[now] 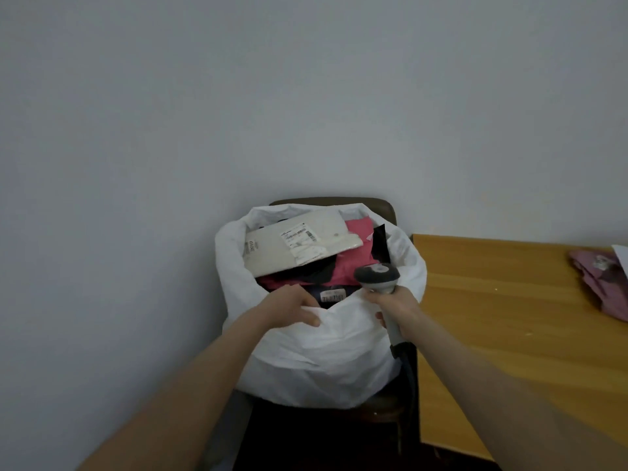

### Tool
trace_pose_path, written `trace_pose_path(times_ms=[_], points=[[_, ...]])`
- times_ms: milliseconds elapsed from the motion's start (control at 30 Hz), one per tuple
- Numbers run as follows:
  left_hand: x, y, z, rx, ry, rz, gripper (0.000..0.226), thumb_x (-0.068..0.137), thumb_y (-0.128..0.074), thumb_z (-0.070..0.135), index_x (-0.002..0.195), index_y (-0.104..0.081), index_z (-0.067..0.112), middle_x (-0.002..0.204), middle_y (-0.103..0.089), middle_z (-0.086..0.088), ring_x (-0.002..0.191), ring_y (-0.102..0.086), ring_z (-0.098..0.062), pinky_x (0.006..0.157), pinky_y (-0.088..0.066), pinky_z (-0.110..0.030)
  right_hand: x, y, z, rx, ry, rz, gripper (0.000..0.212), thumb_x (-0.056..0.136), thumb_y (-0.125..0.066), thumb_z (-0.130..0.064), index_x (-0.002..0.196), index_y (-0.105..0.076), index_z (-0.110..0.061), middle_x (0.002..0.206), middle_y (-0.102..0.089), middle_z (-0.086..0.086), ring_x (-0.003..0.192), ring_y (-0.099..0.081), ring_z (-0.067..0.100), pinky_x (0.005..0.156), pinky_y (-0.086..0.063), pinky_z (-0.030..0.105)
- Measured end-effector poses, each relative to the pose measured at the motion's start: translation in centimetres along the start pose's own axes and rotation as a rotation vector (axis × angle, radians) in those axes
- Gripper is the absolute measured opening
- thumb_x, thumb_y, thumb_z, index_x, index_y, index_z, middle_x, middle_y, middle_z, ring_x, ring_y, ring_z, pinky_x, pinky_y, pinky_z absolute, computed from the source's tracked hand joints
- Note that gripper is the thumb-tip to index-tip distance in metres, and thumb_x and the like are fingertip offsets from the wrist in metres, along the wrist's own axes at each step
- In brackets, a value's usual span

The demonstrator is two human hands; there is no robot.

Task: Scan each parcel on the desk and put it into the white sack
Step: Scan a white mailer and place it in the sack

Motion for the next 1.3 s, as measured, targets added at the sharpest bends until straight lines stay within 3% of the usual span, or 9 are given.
trace_pose_path(times_ms=[67,200,300,467,700,800,1000,1167,1300], points=[[-1.8,-0.6,1.9,-0.059,-0.049,-0.103,0.006,0.079,-0.075,0.021,0.084,-0.075,0.018,0.066,-0.064,0.015,0.058,-0.053,0.003,0.063,-0.042,-0.017,-0.6,0.4,0.2,0.029,0.019,0.028,0.027,0.084,-0.072,-0.029,0.097,-0.062,-0.008,0.079,-0.061,0.010,0.066,-0.058,0.023,0.068,-0.054,0.038],[-3.6,-3.6,2.6,0.074,-0.005,-0.296,0.026,0.083,-0.072,0.020,0.108,-0.073,0.012,0.101,-0.072,0.001,0.083,-0.060,-0.004,0.083,-0.046,-0.023,-1.2,1.4,0.5,0.067,0.020,0.128,0.029,0.076,-0.079,-0.023,0.094,-0.065,-0.006,0.087,-0.065,0.013,0.083,-0.063,0.030,0.085,-0.055,0.048],[-3.4,-3.5,2.2,0.060,0.054,-0.329,0.027,0.088,-0.066,0.034,0.107,-0.073,0.016,0.103,-0.071,0.003,0.086,-0.059,-0.005,0.085,-0.045,-0.023,-1.3,2.1,1.1,0.044,-0.031,0.135,0.019,0.074,-0.077,-0.013,0.081,-0.064,-0.001,0.073,-0.063,0.014,0.072,-0.060,0.028,0.078,-0.054,0.043],[1.1,2.0,2.4,0.148,0.125,0.025,0.039,0.092,-0.057,0.043,0.118,-0.065,0.016,0.112,-0.067,-0.002,0.105,-0.061,-0.018,0.092,-0.047,-0.031,-2.2,6.5,2.5,0.084,-0.134,0.181,0.010,0.079,-0.068,0.004,0.074,-0.060,0.001,0.073,-0.060,0.020,0.065,-0.055,0.028,0.066,-0.048,0.038],[10.6,5.6,2.7,0.200,0.120,0.315,0.080,0.085,-0.053,0.061,0.149,-0.024,0.022,0.152,-0.029,-0.010,0.139,-0.027,-0.029,0.111,-0.027,-0.047,0.8,9.2,-1.2,-0.056,-0.032,0.365,0.027,0.083,-0.074,-0.027,0.079,-0.057,-0.007,0.078,-0.060,0.013,0.079,-0.062,0.032,0.072,-0.056,0.046],[14.5,6.3,0.4,0.250,0.204,0.322,0.084,0.085,-0.043,0.069,0.151,-0.016,0.025,0.157,-0.019,-0.008,0.145,-0.015,-0.027,0.114,-0.018,-0.053,3.2,9.0,-2.3,-0.200,-0.017,0.378,0.029,0.082,-0.073,-0.034,0.093,-0.056,-0.013,0.089,-0.060,0.007,0.085,-0.060,0.027,0.058,-0.042,0.031],[15.6,3.0,-0.4,0.402,0.173,0.227,0.067,0.081,-0.028,0.076,0.128,-0.053,0.035,0.141,-0.043,0.001,0.132,-0.038,-0.024,0.105,-0.028,-0.050,5.9,9.0,0.9,-0.216,-0.191,0.428,0.028,0.085,-0.061,-0.008,0.067,-0.041,-0.014,0.062,-0.041,0.003,0.051,-0.039,0.018,0.043,-0.026,0.023],[12.0,0.9,2.5,0.480,-0.128,0.204,0.051,0.093,-0.029,0.063,0.105,-0.066,0.029,0.103,-0.068,0.008,0.100,-0.061,-0.015,0.097,-0.038,-0.038,5.7,9.9,0.0,-0.108,-0.158,0.531,0.008,0.087,-0.061,-0.005,0.087,-0.052,-0.004,0.067,-0.046,0.007,0.062,-0.049,0.023,0.052,-0.037,0.027],[14.3,7.3,1.6,0.282,-0.027,0.492,0.048,0.094,-0.044,0.053,0.132,-0.047,0.026,0.130,-0.052,-0.001,0.121,-0.047,-0.022,0.093,-0.044,-0.038,5.3,9.9,-0.4,-0.088,-0.145,0.517,0.019,0.086,-0.061,-0.005,0.073,-0.048,-0.008,0.068,-0.048,0.008,0.070,-0.053,0.027,0.058,-0.040,0.029]])
Point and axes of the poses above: each hand's wrist, its own x-axis towards the middle knuckle, its own y-axis out of the back of the hand, z = x × y, the point moved 6 cm from there along x, towards the middle knuckle
